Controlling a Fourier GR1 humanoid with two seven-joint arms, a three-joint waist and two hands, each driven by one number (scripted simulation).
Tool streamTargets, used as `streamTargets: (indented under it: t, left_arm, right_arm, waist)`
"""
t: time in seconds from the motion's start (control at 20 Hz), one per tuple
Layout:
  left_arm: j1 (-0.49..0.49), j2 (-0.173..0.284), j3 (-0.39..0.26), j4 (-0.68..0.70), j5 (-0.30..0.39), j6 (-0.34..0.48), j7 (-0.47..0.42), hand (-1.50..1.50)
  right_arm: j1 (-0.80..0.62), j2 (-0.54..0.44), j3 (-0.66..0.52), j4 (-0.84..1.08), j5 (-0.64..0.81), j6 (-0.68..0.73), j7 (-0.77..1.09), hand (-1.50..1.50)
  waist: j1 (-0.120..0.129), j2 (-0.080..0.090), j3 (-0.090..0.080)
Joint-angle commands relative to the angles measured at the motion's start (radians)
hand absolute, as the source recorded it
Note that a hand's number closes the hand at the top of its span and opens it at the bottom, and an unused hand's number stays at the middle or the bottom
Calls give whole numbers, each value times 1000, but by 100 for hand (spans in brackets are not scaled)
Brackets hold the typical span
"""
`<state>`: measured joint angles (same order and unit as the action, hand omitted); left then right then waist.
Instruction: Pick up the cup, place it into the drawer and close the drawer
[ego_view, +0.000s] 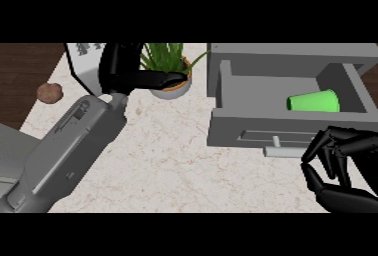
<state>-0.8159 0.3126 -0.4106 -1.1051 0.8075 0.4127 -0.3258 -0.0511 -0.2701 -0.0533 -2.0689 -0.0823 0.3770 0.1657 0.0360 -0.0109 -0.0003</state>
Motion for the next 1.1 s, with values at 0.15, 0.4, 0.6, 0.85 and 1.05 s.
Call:
streamTargets:
  t: [0.15, 0.4, 0.6, 0.85, 1.05]
  left_arm:
    - [272, 139, 65, -267, 5, -42, 30, -150]
    - [373, 172, 80, -319, 25, -108, 2, -150]
    - [515, 212, 93, -398, 25, -158, -25, -150]
    - [587, 234, 174, -339, 32, -286, -70, -150]
    - [634, 262, 227, -386, 37, -319, -31, -150]
  right_arm:
    - [-15, 13, 58, 59, 168, -25, -25, 150]
    - [-51, -114, 134, 128, 419, 20, -177, 150]
    - [-71, -81, 256, 220, 629, -75, -204, 150]
    - [-159, -20, 287, 507, 748, -191, -329, 150]
    - [-259, 35, 290, 676, 814, -229, -312, -150]
  waist:
    - [-18, 7, 0]
    - [5, 10, 0]
    - [5, 9, 0]
    - [-17, 14, 0]
    - [-17, 13, 1]
